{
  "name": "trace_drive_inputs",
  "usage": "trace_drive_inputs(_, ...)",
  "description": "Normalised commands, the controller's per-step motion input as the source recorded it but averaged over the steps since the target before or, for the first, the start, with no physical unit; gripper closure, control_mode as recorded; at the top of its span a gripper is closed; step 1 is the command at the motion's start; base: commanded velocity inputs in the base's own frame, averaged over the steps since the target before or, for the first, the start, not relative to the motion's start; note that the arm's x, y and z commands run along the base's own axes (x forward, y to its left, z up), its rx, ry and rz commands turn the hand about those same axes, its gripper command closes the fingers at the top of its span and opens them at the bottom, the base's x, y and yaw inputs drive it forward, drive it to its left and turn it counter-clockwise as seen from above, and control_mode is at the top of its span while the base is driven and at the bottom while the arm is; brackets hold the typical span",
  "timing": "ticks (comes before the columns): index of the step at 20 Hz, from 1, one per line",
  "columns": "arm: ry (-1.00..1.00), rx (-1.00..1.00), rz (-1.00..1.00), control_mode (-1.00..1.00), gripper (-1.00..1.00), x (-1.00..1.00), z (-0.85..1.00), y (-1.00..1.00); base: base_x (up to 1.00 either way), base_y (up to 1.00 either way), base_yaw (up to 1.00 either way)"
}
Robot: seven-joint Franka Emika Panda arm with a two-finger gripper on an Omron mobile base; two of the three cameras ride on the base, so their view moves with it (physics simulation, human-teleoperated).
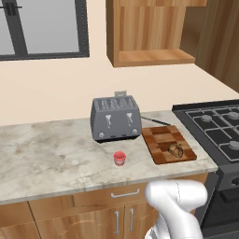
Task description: Pick the bread, place it on the cutting board, pick the jam, place it on the counter, and close the cabinet.
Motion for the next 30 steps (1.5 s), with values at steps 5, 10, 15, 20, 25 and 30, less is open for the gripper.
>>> trace_drive_inputs(5,0.00,0.00,0.00,-1.00,-1.00,0.00,0.01,-0.22,0.00,0.00,0.00)
trace_drive_inputs(10,0.00,0.01,0.04,-1.00,-1.00,0.02,0.07,-0.19,0.00,0.00,0.00)
trace_drive_inputs(15,0.00,0.01,0.10,-1.00,-1.00,0.07,0.04,-0.26,0.00,0.00,0.00)
trace_drive_inputs(20,0.00,0.01,0.10,-1.00,-1.00,0.13,0.00,-0.27,0.00,0.00,0.00)
trace_drive_inputs(25,-0.01,0.00,0.10,-1.00,-1.00,0.18,0.00,-0.21,0.00,0.00,0.00)
trace_drive_inputs(30,-0.05,0.00,0.08,-1.00,-1.00,0.24,0.00,-0.15,0.00,0.00,0.00)
